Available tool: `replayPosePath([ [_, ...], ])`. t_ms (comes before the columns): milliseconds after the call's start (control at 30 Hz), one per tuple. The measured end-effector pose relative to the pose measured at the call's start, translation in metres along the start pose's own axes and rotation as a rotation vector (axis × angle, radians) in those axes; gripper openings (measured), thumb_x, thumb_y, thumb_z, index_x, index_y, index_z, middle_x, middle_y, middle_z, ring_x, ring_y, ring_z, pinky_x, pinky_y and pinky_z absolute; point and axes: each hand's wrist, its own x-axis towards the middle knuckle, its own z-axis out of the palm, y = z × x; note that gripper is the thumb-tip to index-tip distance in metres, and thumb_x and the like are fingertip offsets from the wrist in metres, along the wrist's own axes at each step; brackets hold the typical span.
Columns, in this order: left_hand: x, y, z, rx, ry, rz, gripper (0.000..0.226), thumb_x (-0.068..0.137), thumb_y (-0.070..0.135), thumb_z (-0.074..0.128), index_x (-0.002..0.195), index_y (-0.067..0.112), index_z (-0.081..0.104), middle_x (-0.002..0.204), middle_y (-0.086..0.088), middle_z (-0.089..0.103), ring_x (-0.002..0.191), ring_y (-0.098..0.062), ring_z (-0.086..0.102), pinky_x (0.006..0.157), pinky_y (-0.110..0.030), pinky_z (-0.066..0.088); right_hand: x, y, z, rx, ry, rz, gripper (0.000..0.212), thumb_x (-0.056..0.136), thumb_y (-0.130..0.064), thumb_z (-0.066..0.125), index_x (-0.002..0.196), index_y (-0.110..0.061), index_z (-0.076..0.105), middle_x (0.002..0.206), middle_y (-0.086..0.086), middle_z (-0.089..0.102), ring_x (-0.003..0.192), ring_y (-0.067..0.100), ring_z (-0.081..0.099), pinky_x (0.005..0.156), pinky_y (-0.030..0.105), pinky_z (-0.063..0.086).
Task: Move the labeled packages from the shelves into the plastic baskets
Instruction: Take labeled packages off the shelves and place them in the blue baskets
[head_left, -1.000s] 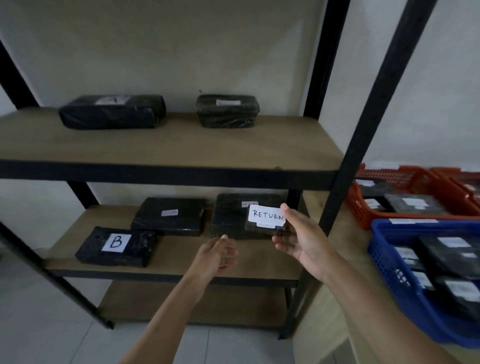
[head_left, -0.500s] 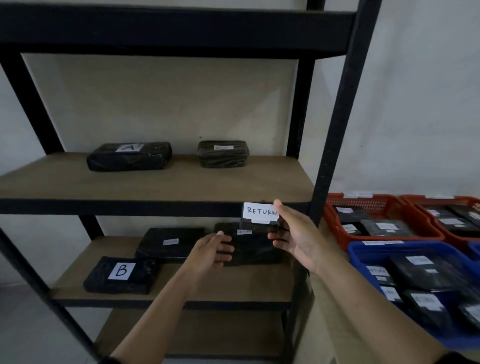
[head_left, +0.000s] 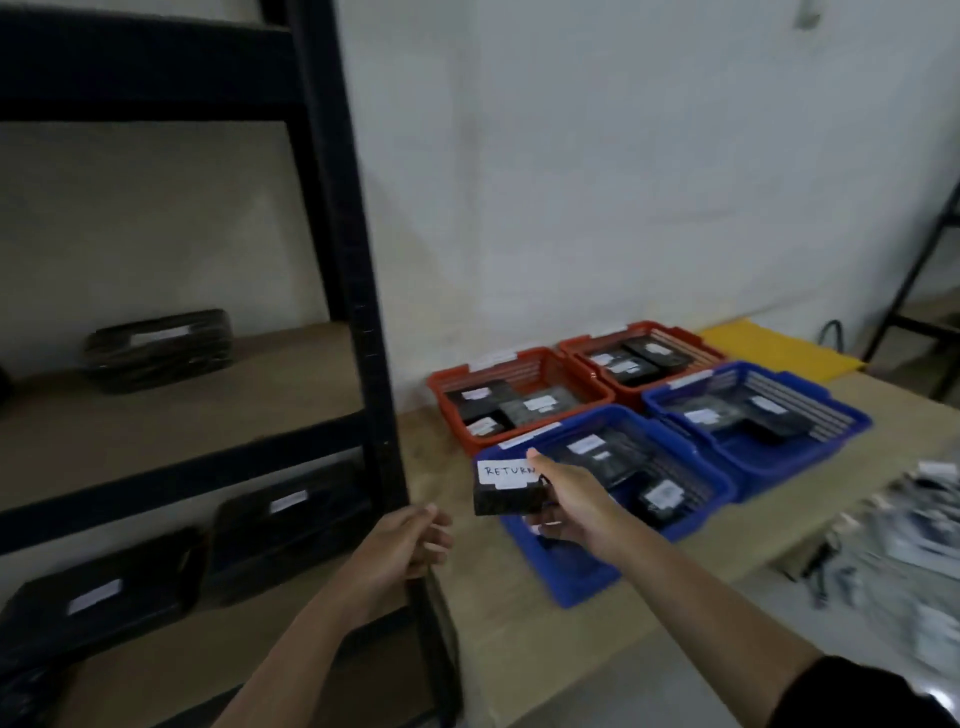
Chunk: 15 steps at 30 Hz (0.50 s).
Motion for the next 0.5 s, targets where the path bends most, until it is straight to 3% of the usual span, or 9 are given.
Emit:
replayPosePath([
  [167,0.071,0.04,0.102,0.014,-0.076,0.004,0.03,0.099,0.032,0.04,0.092,0.015,0.064,0.082,-0.002,0.068,0.066,-0.013,0.06,0.061,-0.022,0.042,0.039,-0.01,-0.13,0.034,0.139,0.002,0.038,0.092,-0.045,0.057,0.106,-0.011,0.067,0.087,0.008,0.067,0.069,0.021,0.063,0.063,0.031,0.051],
  [300,0.128,0.078,0.19,0.053,-0.154,0.015,0.032,0.099,0.033,0.037,0.098,0.015,0.064,0.088,-0.001,0.068,0.074,-0.014,0.061,0.071,-0.026,0.045,0.087,-0.025,-0.245,0.063,0.271,-0.003,0.034,0.09,-0.04,0.063,0.098,-0.008,0.068,0.091,0.01,0.071,0.078,0.025,0.066,0.069,0.036,0.054],
  [400,0.165,0.102,0.253,0.039,-0.18,-0.007,0.032,0.1,0.033,0.035,0.097,0.016,0.062,0.088,0.0,0.067,0.077,-0.014,0.061,0.073,-0.026,0.046,0.127,-0.036,-0.326,-0.003,0.363,0.019,0.036,0.09,-0.042,0.062,0.101,-0.008,0.064,0.089,0.01,0.065,0.075,0.023,0.062,0.064,0.034,0.053],
  [500,0.195,0.114,0.301,0.012,-0.173,-0.019,0.031,0.099,0.035,0.036,0.095,0.019,0.062,0.088,0.001,0.067,0.076,-0.013,0.062,0.076,-0.028,0.046,0.168,-0.038,-0.386,-0.116,0.417,0.048,0.036,0.092,-0.042,0.059,0.096,-0.007,0.063,0.089,0.01,0.062,0.07,0.022,0.059,0.076,0.039,0.056],
])
